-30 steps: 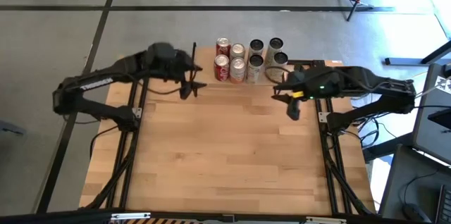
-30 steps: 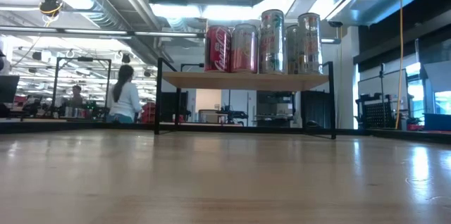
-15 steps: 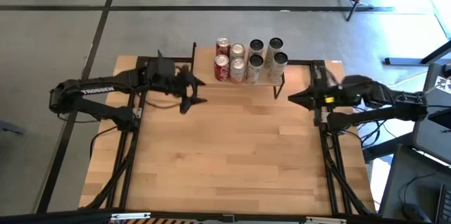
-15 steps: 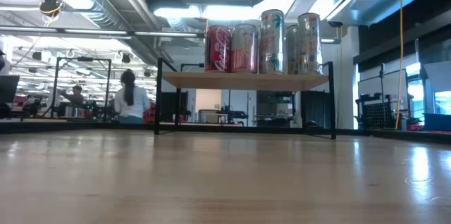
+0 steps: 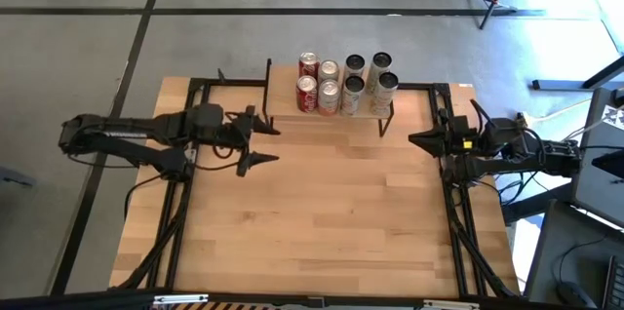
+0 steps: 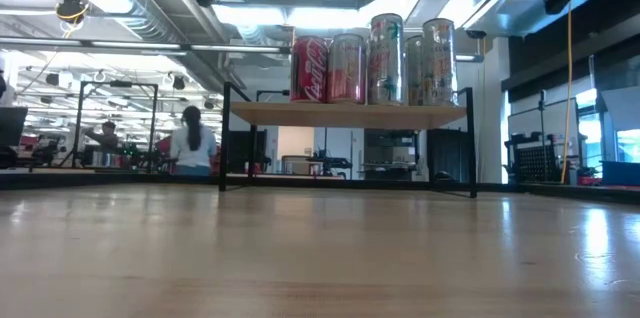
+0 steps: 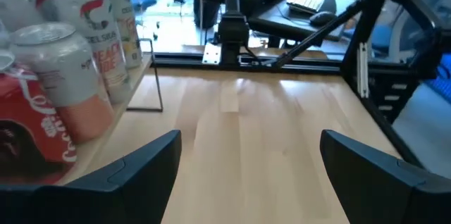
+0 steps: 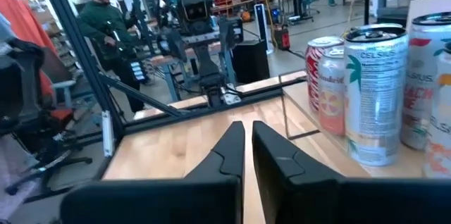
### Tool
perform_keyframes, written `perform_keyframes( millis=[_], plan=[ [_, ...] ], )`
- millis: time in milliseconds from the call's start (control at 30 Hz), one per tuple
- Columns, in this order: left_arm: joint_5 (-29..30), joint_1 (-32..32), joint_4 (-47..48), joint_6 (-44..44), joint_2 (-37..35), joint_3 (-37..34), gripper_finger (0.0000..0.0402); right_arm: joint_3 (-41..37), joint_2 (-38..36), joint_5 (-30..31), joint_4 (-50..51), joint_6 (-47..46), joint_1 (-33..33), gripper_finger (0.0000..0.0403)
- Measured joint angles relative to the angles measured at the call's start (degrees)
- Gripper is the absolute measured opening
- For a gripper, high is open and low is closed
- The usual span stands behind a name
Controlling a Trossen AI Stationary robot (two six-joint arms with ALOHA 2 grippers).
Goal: Place canned beverage on shelf
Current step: Return to Home Position
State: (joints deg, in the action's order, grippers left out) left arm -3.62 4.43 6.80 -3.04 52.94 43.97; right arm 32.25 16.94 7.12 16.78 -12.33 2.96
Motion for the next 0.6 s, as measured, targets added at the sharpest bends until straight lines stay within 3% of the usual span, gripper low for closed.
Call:
perform_keyframes(
  millis=[233, 433, 600],
  plan=[
    [0.05, 0.27, -10.73, 5.76, -7.63, -12.24, 0.0325, -4.03, -0.32, 0.87, -4.24, 4.20, 0.00, 0.0019],
    [0.13, 1.57, -22.26, 2.88, -18.69, -26.96, 0.0325, -12.22, -1.75, -2.66, -13.94, 5.58, 0.00, 0.0019],
    [2.65, 1.60, -26.91, -0.97, -26.42, -34.97, 0.0325, -17.28, -1.85, 0.99, -19.48, 2.53, 0.00, 0.0019]
  ],
)
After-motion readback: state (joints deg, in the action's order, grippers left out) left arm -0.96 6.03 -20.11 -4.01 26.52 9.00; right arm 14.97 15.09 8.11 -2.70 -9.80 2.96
